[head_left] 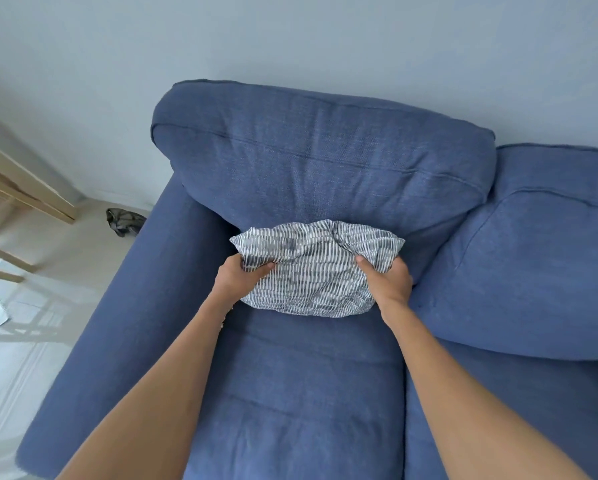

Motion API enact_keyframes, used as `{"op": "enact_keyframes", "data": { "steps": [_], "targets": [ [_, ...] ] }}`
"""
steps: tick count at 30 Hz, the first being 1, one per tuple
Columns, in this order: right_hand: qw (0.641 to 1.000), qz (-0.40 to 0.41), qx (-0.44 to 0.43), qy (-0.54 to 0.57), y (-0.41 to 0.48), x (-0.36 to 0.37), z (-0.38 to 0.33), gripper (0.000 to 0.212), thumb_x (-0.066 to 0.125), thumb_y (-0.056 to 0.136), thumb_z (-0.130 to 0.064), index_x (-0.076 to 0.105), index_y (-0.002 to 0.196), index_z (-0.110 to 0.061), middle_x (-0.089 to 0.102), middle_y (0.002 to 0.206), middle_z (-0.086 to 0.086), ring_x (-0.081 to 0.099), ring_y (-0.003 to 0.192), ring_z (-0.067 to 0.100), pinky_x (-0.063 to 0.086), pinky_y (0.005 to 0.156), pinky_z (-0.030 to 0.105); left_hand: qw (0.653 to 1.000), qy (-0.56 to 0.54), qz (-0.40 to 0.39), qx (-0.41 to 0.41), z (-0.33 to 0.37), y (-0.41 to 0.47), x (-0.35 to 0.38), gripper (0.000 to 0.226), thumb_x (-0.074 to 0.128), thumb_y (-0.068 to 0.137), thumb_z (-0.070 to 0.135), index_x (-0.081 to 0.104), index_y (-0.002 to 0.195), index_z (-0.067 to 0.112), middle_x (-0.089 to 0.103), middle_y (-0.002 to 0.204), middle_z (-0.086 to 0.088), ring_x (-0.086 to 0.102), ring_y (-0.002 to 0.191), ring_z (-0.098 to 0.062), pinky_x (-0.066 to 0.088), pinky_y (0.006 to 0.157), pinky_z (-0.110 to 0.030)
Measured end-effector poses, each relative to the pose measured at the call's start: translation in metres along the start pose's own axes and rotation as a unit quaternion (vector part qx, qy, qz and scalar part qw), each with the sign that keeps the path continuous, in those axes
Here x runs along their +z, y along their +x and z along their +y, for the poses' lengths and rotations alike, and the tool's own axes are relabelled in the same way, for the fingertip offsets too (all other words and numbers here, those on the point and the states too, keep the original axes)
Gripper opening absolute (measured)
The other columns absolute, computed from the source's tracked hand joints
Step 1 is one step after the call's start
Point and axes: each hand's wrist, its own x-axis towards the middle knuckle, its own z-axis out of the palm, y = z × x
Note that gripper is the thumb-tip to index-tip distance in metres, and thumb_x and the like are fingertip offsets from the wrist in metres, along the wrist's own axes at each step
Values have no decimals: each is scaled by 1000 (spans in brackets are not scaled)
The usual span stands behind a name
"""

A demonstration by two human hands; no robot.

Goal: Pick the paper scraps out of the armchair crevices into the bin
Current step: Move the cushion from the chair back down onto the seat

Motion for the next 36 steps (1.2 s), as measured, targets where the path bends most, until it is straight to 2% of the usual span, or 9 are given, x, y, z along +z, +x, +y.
{"op": "enact_keyframes", "data": {
  "steps": [2, 8, 15, 17, 19, 23, 27, 31, 36],
  "targets": [
    [1000, 4, -6, -5, -17, -9, -8, 39, 82, 79, -41, 70, 108, -17, 74, 107, -3, 67, 102, 21, 52, 89, 32, 1000, -18, 18, 3, 1, -21, -5, 39, 77, 82, 42, 67, 111, 18, 71, 105, 6, 66, 98, -16, 51, 82, -29],
    [1000, 4, -7, 23, -53, -32, -17, 33, 86, 77, -29, 71, 105, -20, 71, 99, -10, 68, 99, 18, 54, 90, 32, 996, -81, 41, 22, -9, -60, -23, 27, 78, 85, 25, 68, 109, 16, 72, 107, 0, 67, 103, -22, 53, 94, -41],
    [998, 19, -44, 32, -97, -45, -15, 32, 86, 75, -34, 70, 101, -26, 68, 92, -20, 65, 89, 6, 53, 89, 31, 991, -92, 85, 47, -23, -99, -29, 20, 74, 88, 31, 65, 105, 26, 69, 96, 13, 64, 92, -9, 49, 78, -28],
    [999, 9, -51, 18, -109, -51, -10, 33, 85, 75, -36, 70, 102, -25, 72, 97, -15, 67, 94, 10, 54, 92, 34, 992, -78, 81, 56, -33, -112, -32, 22, 72, 88, 35, 65, 108, 27, 69, 98, 15, 63, 90, -5, 48, 78, -27],
    [998, -2, -59, -5, -122, -57, -6, 36, 84, 76, -39, 71, 105, -22, 74, 103, -8, 68, 99, 16, 55, 92, 37, 993, -60, 81, 57, -41, -125, -36, 28, 71, 89, 38, 64, 113, 26, 69, 102, 13, 63, 92, -8, 48, 82, -30],
    [994, -7, -52, -100, -149, -64, 11, 41, 79, 78, -50, 68, 99, -17, 72, 100, -2, 67, 94, 22, 57, 83, 39, 996, -1, 83, 38, -58, -149, -40, 38, 67, 90, 43, 59, 120, 21, 68, 109, 7, 63, 100, -19, 51, 90, -38],
    [973, -6, -34, -229, -175, -69, 31, 54, 71, 81, -60, 55, 85, -9, 63, 89, 6, 61, 84, 28, 51, 65, 37, 996, 76, 48, 2, -78, -171, -34, 48, 59, 94, 49, 55, 122, 11, 66, 112, -4, 63, 104, -27, 50, 84, -38],
    [958, -24, -17, -287, -187, -69, 58, 57, 67, 83, -64, 54, 87, -9, 61, 95, 10, 61, 94, 34, 52, 69, 40, 992, 118, 28, -21, -101, -180, -19, 48, 53, 97, 51, 54, 117, 8, 64, 108, -9, 62, 103, -31, 44, 74, -34],
    [942, -67, 18, -330, -170, -56, 95, 53, 68, 82, -63, 51, 83, -13, 61, 97, 8, 65, 91, 35, 56, 72, 41, 983, 165, -28, -75, -133, -164, 2, 54, 48, 99, 52, 50, 130, 8, 64, 120, -12, 62, 107, -32, 51, 90, -43]
  ]
}}
